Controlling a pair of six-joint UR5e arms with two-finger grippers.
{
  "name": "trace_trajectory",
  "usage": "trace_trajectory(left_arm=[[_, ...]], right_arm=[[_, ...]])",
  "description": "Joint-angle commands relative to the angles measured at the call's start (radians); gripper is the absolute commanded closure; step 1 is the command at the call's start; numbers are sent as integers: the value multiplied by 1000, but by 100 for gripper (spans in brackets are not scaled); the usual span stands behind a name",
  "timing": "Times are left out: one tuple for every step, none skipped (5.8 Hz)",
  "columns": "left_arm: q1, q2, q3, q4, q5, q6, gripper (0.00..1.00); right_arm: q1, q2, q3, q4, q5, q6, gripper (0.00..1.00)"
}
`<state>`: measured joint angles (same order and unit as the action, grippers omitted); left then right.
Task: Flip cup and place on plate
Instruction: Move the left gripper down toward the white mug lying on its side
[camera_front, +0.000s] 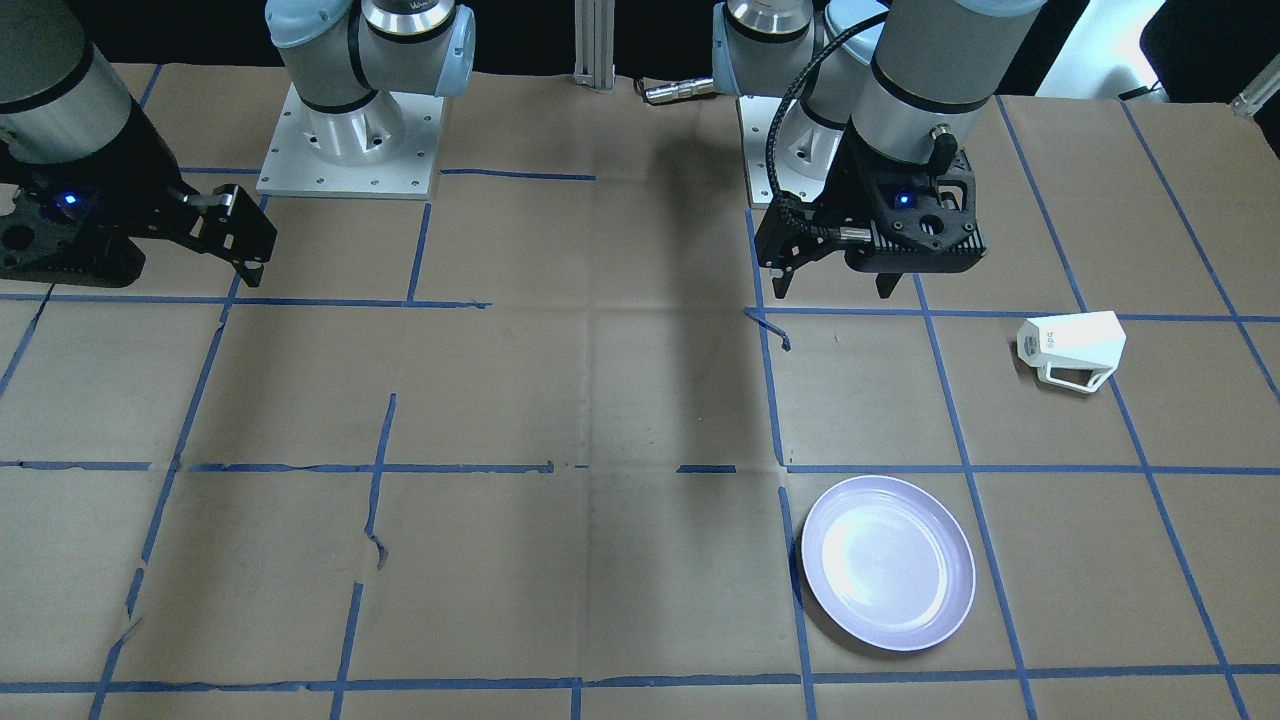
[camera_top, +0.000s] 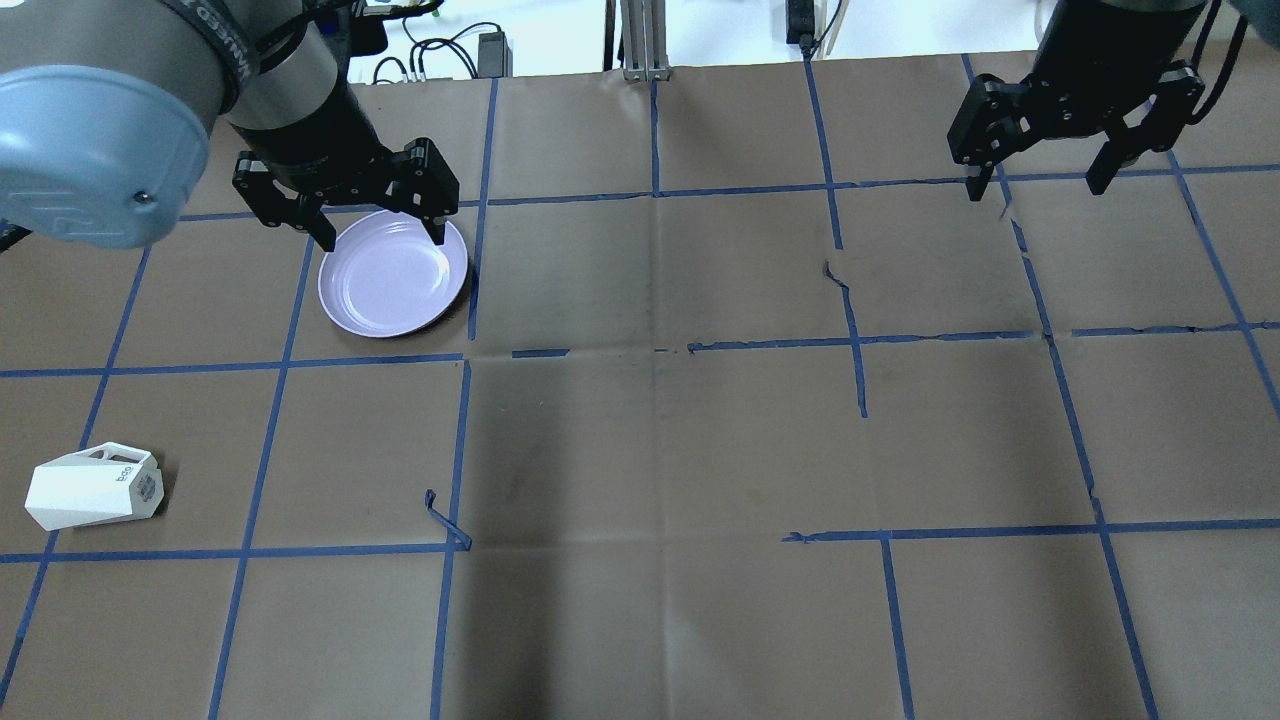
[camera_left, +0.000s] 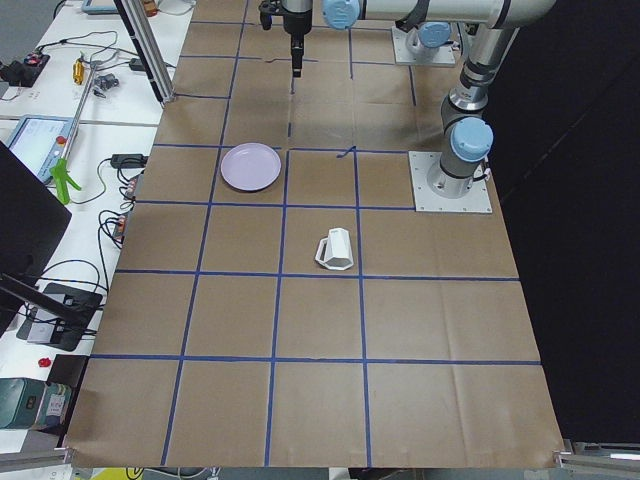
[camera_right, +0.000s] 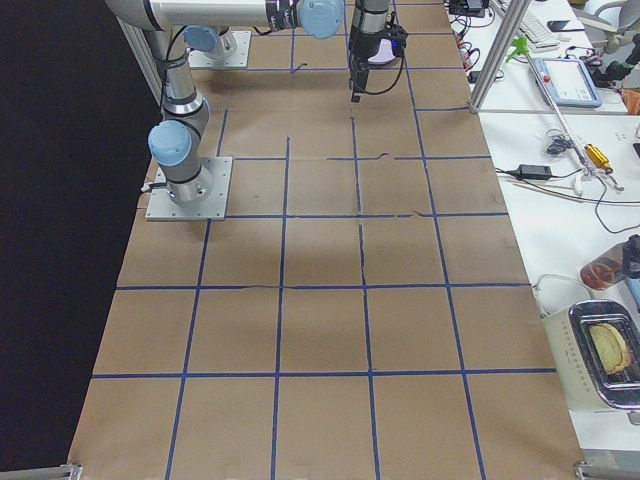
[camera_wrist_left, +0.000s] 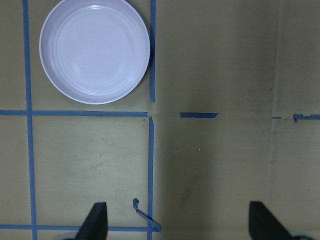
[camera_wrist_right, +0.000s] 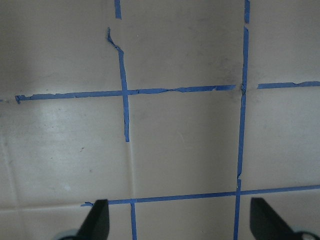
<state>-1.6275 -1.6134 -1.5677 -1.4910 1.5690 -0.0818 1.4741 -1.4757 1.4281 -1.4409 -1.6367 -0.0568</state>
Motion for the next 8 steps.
trace_trajectory(left_arm=[[0, 6, 2, 0, -3, -1, 2], [4, 9, 2, 0, -3, 8, 2], [15, 16, -1, -5, 2, 13, 1], [53, 24, -3, -15, 5, 14, 1], [131, 52, -21, -17, 9, 70, 1], [249, 84, -28, -64, 14, 211, 1], [384, 92, -28, -81, 14, 382, 1], [523, 92, -25, -106, 20, 550, 1]], right_arm=[[0, 0, 0, -1, 0, 0, 0], [0, 0, 0, 0, 0, 0, 0], [0, 0, 0, 0, 0, 0, 0], [0, 0, 0, -1, 0, 0, 0], [0, 0, 0, 0, 0, 0, 0], [0, 0, 0, -1, 0, 0, 0], [0, 0, 0, 0, 0, 0, 0], [0, 0, 0, 0, 0, 0, 0]])
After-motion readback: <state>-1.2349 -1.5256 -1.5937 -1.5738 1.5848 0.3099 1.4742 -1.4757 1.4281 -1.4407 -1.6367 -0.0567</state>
